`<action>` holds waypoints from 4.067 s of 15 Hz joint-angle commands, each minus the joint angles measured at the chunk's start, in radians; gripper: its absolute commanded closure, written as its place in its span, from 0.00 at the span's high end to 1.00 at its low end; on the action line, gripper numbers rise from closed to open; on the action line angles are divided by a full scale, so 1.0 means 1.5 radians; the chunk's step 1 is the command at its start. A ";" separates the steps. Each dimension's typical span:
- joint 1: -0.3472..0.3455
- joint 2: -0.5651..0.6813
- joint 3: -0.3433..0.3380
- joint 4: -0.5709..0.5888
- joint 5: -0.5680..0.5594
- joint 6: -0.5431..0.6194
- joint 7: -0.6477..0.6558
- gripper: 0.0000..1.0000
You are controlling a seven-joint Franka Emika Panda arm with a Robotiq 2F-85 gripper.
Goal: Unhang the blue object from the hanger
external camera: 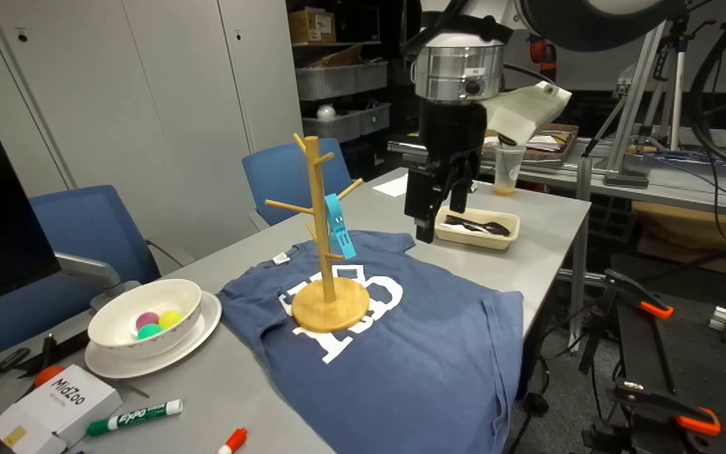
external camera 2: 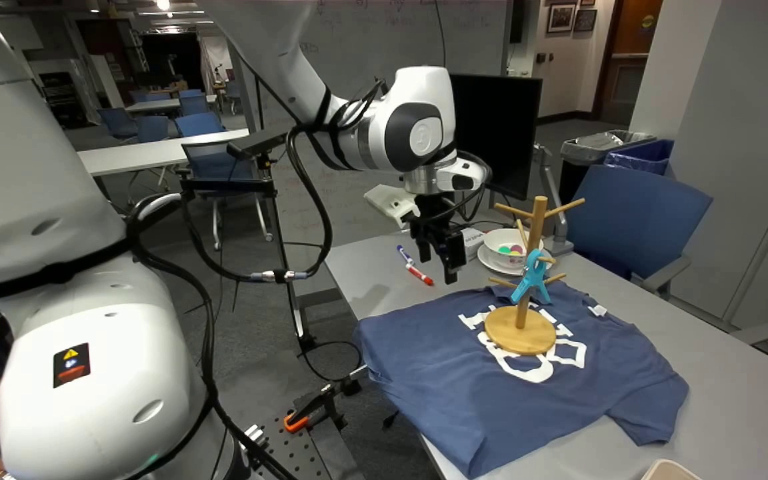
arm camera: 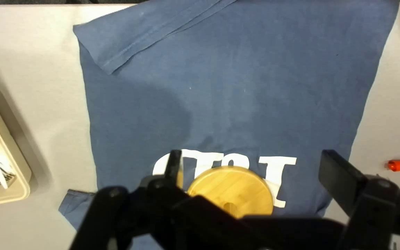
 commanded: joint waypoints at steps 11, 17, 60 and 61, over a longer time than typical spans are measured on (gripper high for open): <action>0.017 0.167 -0.068 0.029 -0.211 0.271 0.194 1.00; 0.036 0.216 -0.141 0.081 -0.430 0.323 0.368 1.00; 0.184 0.387 -0.307 0.266 -0.886 0.248 0.862 1.00; 0.181 0.388 -0.304 0.265 -0.891 0.250 0.867 1.00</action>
